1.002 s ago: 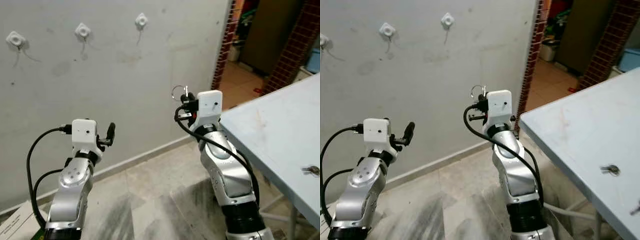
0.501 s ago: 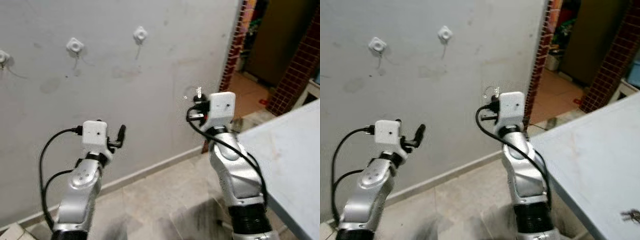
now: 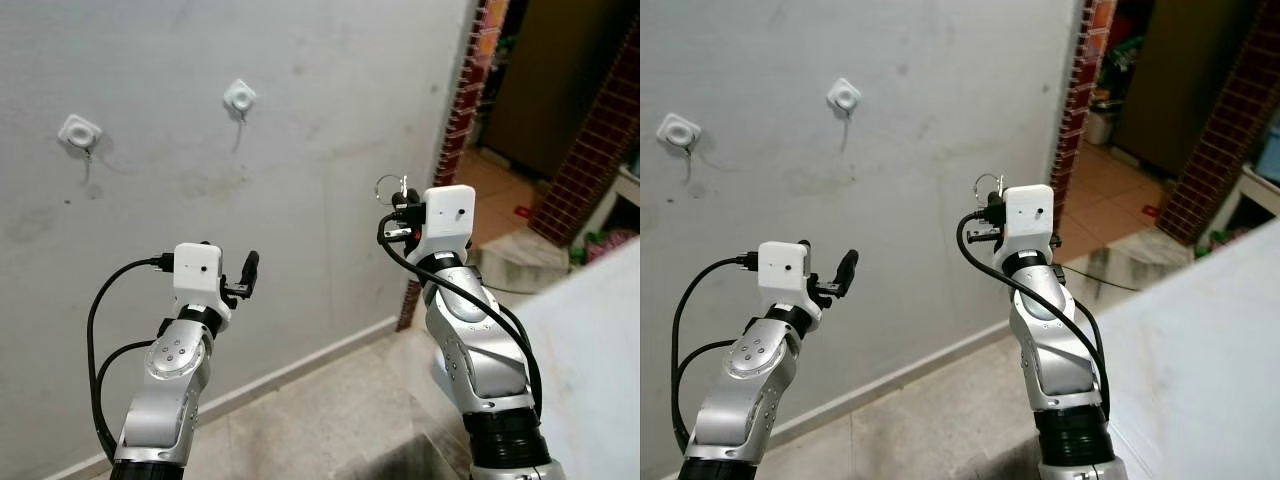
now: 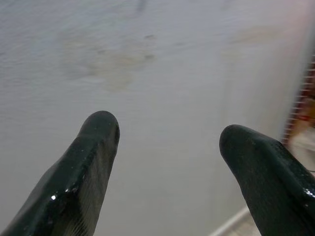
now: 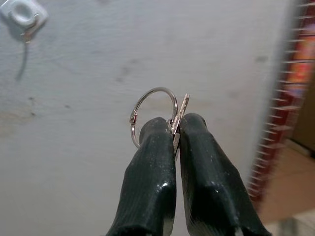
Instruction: Hang keys on a hook
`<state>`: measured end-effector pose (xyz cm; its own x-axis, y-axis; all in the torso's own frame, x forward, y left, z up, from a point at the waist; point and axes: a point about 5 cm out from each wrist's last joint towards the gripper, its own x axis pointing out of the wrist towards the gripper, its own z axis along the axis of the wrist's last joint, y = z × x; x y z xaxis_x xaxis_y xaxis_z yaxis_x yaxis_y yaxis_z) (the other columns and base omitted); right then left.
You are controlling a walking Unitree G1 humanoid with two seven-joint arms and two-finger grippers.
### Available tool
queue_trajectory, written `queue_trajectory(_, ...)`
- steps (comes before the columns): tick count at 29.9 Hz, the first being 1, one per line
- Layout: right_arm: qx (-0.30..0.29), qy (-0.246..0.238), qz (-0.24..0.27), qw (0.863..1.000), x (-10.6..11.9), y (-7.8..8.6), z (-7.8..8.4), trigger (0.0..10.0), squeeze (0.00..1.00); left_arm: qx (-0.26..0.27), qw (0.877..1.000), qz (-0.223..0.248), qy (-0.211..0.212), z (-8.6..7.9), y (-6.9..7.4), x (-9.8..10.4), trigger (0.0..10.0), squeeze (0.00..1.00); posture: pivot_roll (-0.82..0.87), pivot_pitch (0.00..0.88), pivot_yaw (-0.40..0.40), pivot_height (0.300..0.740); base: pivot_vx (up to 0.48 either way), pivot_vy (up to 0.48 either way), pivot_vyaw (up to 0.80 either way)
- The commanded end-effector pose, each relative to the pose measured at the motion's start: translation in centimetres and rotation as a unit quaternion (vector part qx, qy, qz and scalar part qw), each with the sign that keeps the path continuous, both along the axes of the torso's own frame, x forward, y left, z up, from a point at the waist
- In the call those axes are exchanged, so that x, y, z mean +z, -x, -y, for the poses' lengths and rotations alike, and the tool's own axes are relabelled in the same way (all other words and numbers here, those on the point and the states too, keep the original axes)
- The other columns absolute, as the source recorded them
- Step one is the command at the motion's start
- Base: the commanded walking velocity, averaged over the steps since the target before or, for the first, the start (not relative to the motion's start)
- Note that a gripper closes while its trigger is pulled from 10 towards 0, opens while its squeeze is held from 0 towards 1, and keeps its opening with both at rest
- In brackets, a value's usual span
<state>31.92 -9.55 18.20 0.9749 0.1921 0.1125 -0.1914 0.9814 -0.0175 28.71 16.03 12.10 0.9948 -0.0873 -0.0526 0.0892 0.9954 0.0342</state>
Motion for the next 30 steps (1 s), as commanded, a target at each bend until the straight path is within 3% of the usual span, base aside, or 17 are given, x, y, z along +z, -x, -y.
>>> queue_trajectory(1, 0.008, 0.002, 0.004, 1.0, 0.21, 0.08, -0.19, 10.0, 0.0, 0.008, 1.0, 0.006, -0.002, -0.07, -0.2, 0.36, 10.0, 0.0, 0.02, 0.002, 0.025, 0.74, 0.435, 0.0, 0.0)
queue_trajectory(7, 0.015, 0.004, 0.001, 1.0, 0.0, 0.2, -0.47, 10.0, 0.0, 0.013, 1.0, 0.007, -0.004, -0.16, -0.12, 0.37, 10.0, 0.0, 0.02, 0.004, 0.024, 0.74, 0.397, 0.082, 0.0)
queue_trajectory(20, 0.024, 0.01, 0.004, 1.0, 0.02, 0.19, -0.66, 10.0, 0.0, 0.039, 0.999, 0.008, -0.016, -0.24, -0.22, 0.3, 10.0, 0.0, 0.02, 0.0, 0.023, 0.74, 0.0, 0.0, 0.0)
queue_trajectory(30, 0.031, 0.013, 0.009, 0.999, 0.15, 0.01, -1.08, 10.0, 0.0, 0.045, 0.999, 0.011, -0.029, -0.45, -0.42, 0.38, 10.0, 0.0, 0.04, 0.0, 0.023, 0.74, 0.0, 0.0, 0.8)
